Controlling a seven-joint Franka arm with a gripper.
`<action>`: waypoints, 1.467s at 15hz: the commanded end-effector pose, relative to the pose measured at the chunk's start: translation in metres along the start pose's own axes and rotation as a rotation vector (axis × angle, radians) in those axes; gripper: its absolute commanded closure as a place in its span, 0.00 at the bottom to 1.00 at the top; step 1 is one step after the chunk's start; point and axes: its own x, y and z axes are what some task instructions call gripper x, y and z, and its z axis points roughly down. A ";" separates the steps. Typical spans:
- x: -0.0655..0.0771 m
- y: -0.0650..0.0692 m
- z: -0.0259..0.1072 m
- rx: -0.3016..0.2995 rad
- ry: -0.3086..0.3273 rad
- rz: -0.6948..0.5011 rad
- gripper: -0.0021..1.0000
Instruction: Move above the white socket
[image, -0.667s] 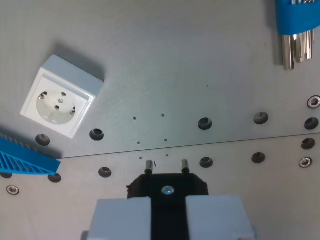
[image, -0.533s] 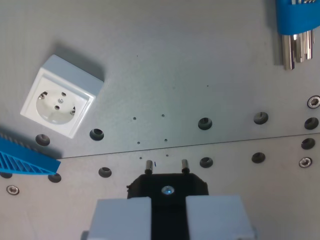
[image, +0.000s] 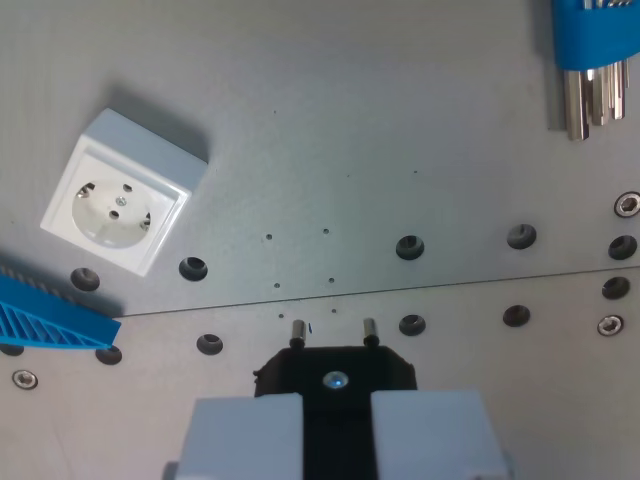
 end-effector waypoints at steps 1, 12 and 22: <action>-0.001 -0.002 0.003 0.001 0.006 -0.050 1.00; -0.006 -0.014 0.023 0.003 0.065 -0.224 1.00; -0.017 -0.036 0.055 0.000 0.074 -0.465 1.00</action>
